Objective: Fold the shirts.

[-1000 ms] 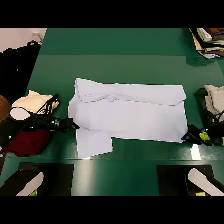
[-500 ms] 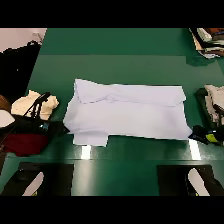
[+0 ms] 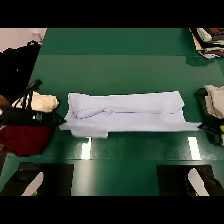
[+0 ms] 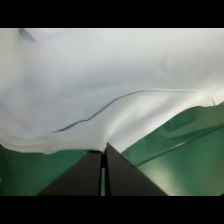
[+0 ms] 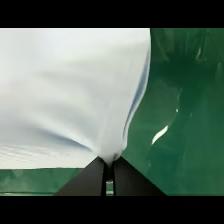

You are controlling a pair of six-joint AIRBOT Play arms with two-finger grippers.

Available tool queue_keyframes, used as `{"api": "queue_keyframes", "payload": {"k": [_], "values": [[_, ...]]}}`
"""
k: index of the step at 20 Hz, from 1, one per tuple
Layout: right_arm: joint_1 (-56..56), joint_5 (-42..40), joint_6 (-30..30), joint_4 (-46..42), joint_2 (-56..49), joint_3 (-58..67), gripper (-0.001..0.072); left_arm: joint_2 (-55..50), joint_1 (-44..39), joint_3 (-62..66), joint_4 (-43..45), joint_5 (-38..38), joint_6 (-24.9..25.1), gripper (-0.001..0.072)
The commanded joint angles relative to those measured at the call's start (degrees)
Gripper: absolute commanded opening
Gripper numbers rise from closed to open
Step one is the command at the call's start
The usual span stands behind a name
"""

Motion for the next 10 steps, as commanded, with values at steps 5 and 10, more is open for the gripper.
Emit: {"api": "queue_keyframes", "payload": {"k": [5, 10], "values": [[3.69, -6.19, -1.4, 5.07, -23.15, 16.74, 0.0017, -26.32, 0.04, 15.56, -1.29, 14.34, 5.92, 0.0026], [10.64, -10.03, -1.31, 6.08, -38.1, 28.26, 0.0025, -36.63, 0.04, 22.49, -2.51, 18.67, 5.68, 0.0029]]}}
